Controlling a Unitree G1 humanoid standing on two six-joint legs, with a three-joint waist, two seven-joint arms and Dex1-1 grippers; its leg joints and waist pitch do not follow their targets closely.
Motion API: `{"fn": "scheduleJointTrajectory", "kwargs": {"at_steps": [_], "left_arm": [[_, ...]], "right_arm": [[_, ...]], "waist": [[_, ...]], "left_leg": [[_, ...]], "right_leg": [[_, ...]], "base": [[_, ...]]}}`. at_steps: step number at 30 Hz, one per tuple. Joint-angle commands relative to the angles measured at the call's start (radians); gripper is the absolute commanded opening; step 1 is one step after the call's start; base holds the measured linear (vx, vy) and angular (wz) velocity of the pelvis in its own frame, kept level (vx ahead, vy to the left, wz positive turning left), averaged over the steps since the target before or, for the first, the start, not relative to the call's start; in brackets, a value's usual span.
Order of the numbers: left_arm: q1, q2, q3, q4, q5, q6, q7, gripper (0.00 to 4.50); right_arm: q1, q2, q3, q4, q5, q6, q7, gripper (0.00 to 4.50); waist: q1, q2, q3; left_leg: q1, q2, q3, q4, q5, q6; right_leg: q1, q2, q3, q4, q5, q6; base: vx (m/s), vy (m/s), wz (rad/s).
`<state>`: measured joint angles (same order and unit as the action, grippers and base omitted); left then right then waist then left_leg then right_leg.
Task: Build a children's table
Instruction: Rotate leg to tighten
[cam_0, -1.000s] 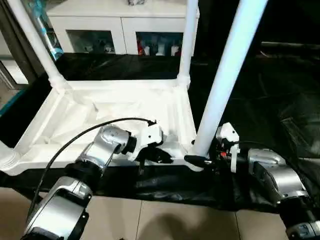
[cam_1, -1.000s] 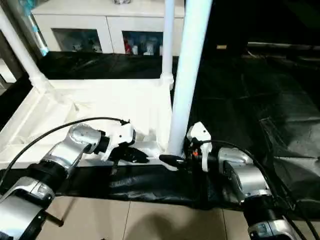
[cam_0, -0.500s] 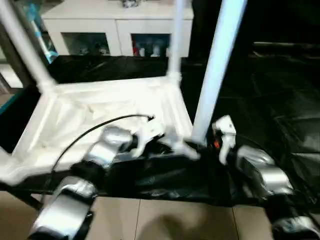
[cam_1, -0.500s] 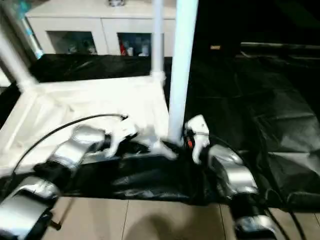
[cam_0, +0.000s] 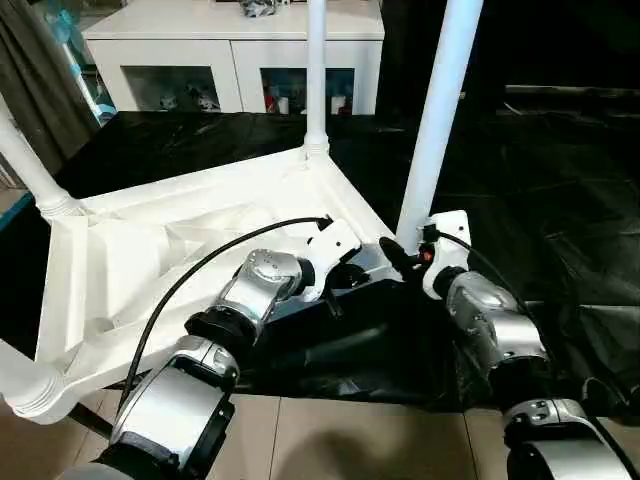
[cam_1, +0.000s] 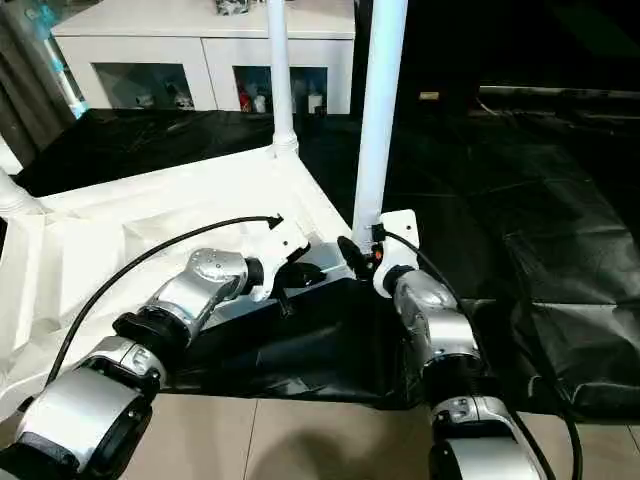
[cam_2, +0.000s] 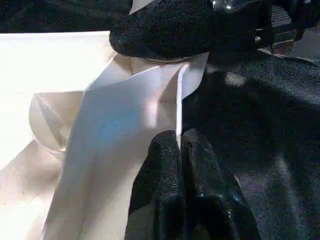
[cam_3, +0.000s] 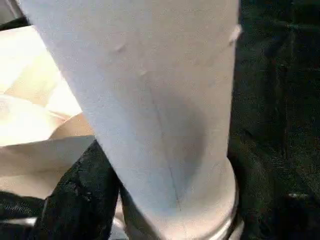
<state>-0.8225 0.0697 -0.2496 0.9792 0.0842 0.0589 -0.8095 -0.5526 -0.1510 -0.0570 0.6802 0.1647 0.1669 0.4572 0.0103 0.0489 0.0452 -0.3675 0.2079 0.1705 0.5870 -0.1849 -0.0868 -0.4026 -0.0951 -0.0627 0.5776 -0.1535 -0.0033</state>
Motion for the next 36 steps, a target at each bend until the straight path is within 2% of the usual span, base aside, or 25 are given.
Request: {"fn": "scheduleJointTrajectory", "kwargs": {"at_steps": [1, 3, 4, 5, 6, 7, 8, 9, 10, 13, 14, 18, 21, 23, 30, 33, 36], "left_arm": [[-0.007, 0.011, -0.006, -0.01, -0.002, -0.034, -0.038, 0.0], [0.005, 0.031, -0.015, -0.018, 0.0, -0.052, -0.091, 0.0], [0.009, 0.035, -0.017, -0.023, -0.002, -0.057, -0.105, 0.0], [0.026, 0.053, -0.024, -0.046, -0.01, -0.075, -0.163, 0.0], [0.04, 0.069, -0.031, -0.066, -0.015, -0.08, -0.205, 0.0], [0.049, 0.079, -0.036, -0.079, -0.018, -0.082, -0.232, 0.0], [0.074, 0.109, -0.049, -0.12, -0.032, -0.078, -0.31, 0.0], [0.076, 0.112, -0.051, -0.125, -0.034, -0.077, -0.319, 0.0], [0.084, 0.122, -0.055, -0.138, -0.038, -0.074, -0.342, 0.0], [0.113, 0.165, -0.074, -0.192, -0.053, -0.067, -0.437, 0.0], [0.12, 0.18, -0.077, -0.203, -0.056, -0.065, -0.467, 0.0], [0.134, 0.206, -0.089, -0.229, -0.053, -0.045, -0.522, 0.0], [0.143, 0.212, -0.09, -0.247, -0.057, -0.035, -0.534, 0.0], [0.148, 0.214, -0.092, -0.26, -0.061, -0.027, -0.535, 0.0], [0.152, 0.206, -0.085, -0.28, -0.061, -0.011, -0.525, 0.0], [0.121, 0.167, -0.056, -0.23, -0.044, 0.008, -0.401, 0.0], [0.088, 0.132, -0.038, -0.174, -0.029, 0.006, -0.291, 0.0]], "right_arm": [[0.019, 0.003, 0.082, 0.0, 0.012, 0.031, 0.135, 3.43], [0.036, -0.03, 0.113, -0.026, 0.012, 0.029, 0.222, 3.43], [0.041, -0.037, 0.117, -0.036, 0.015, 0.031, 0.24, 3.43], [0.063, -0.067, 0.135, -0.079, 0.026, 0.041, 0.314, 3.43], [0.08, -0.089, 0.146, -0.109, 0.035, 0.046, 0.363, 3.43], [0.09, -0.103, 0.152, -0.128, 0.039, 0.05, 0.396, 3.43], [0.113, -0.141, 0.166, -0.17, 0.052, 0.06, 0.469, 3.43], [0.115, -0.145, 0.168, -0.175, 0.053, 0.061, 0.476, 3.43], [0.121, -0.156, 0.171, -0.186, 0.056, 0.064, 0.497, 3.43], [0.144, -0.209, 0.184, -0.234, 0.077, 0.08, 0.595, 3.43], [0.152, -0.232, 0.192, -0.248, 0.08, 0.079, 0.634, 3.43], [0.171, -0.269, 0.201, -0.283, 0.084, 0.088, 0.692, 3.43], [0.185, -0.279, 0.205, -0.314, 0.096, 0.108, 0.719, 3.43], [0.191, -0.281, 0.207, -0.329, 0.102, 0.12, 0.727, 3.16], [0.2, -0.27, 0.208, -0.35, 0.118, 0.14, 0.728, 2.74], [0.194, -0.2, 0.144, -0.319, 0.132, 0.144, 0.608, 2.7], [0.176, -0.157, 0.125, -0.248, 0.089, 0.096, 0.481, 2.69]], "waist": [[0.004, -0.012, -0.065], [0.005, -0.013, -0.067], [0.005, -0.013, -0.067], [0.006, -0.015, -0.069], [0.01, -0.014, -0.07], [0.01, -0.014, -0.072], [0.013, -0.013, -0.072], [0.017, -0.011, -0.072], [0.016, -0.013, -0.07], [0.022, -0.013, -0.07], [0.027, -0.009, -0.068], [0.036, -0.012, -0.066], [0.042, -0.014, -0.066], [0.044, -0.014, -0.066], [0.048, -0.014, -0.068], [0.048, -0.013, -0.068], [0.041, -0.016, -0.065]], "left_leg": [[0.001, 0.006, 0.005, -0.071, -0.246, 0.079], [-0.003, 0.005, 0.004, -0.069, -0.229, 0.088], [-0.003, 0.007, 0.006, -0.067, -0.215, 0.098], [-0.005, 0.007, 0.006, -0.066, -0.194, 0.108], [-0.003, 0.009, 0.006, -0.065, -0.183, 0.113], [-0.006, 0.011, 0.007, -0.063, -0.157, 0.131], [-0.006, 0.012, 0.008, -0.062, -0.144, 0.138], [-0.002, 0.015, 0.006, -0.063, -0.142, 0.138], [-0.005, 0.014, 0.01, -0.061, -0.145, 0.143], [0.002, 0.018, 0.012, -0.062, -0.163, 0.139], [0.006, 0.02, 0.014, -0.064, -0.183, 0.128], [0.013, 0.022, 0.017, -0.067, -0.207, 0.099], [0.009, 0.021, 0.017, -0.067, -0.194, 0.093], [0.008, 0.021, 0.017, -0.066, -0.186, 0.093], [0.007, 0.019, 0.016, -0.065, -0.17, 0.088], [0.006, 0.019, 0.016, -0.064, -0.165, 0.086], [0.012, 0.014, 0.016, -0.067, -0.207, 0.06]], "right_leg": [[0.051, -0.036, 0.022, -0.071, -0.282, -0.224], [0.058, -0.036, 0.021, -0.067, -0.251, -0.232], [0.057, -0.037, 0.022, -0.064, -0.219, -0.243], [0.062, -0.036, 0.022, -0.06, -0.188, -0.251], [0.062, -0.037, 0.022, -0.058, -0.17, -0.257], [0.065, -0.036, 0.023, -0.05, -0.122, -0.272], [0.064, -0.035, 0.021, -0.048, -0.103, -0.281], [0.064, -0.034, 0.02, -0.046, -0.097, -0.285], [0.062, -0.033, 0.022, -0.044, -0.083, -0.297], [0.061, -0.034, 0.023, -0.045, -0.101, -0.302], [0.055, -0.033, 0.024, -0.047, -0.127, -0.3], [0.05, -0.034, 0.027, -0.051, -0.174, -0.285], [0.053, -0.034, 0.027, -0.049, -0.173, -0.274], [0.054, -0.036, 0.027, -0.048, -0.17, -0.272], [0.054, -0.034, 0.026, -0.047, -0.169, -0.266], [0.053, -0.036, 0.027, -0.047, -0.158, -0.267], [0.049, -0.037, 0.026, -0.058, -0.248, -0.244]], "base": [[0.0, 0.0, 0.0], [0.0, 0.0, 0.0], [0.0, 0.0, 0.0], [0.0, 0.0, 0.0], [0.0, 0.0, 0.0], [0.0, 0.0, 0.0], [0.0, 0.0, 0.0], [0.0, 0.0, 0.0], [0.0, 0.0, 0.0], [0.0, 0.0, 0.0], [0.0, 0.0, 0.0], [0.0, 0.0, 0.0], [0.0, 0.0, 0.0], [0.0, 0.0, 0.0], [0.0, 0.0, 0.0], [0.0, 0.0, 0.0], [0.0, 0.0, 0.0]]}}
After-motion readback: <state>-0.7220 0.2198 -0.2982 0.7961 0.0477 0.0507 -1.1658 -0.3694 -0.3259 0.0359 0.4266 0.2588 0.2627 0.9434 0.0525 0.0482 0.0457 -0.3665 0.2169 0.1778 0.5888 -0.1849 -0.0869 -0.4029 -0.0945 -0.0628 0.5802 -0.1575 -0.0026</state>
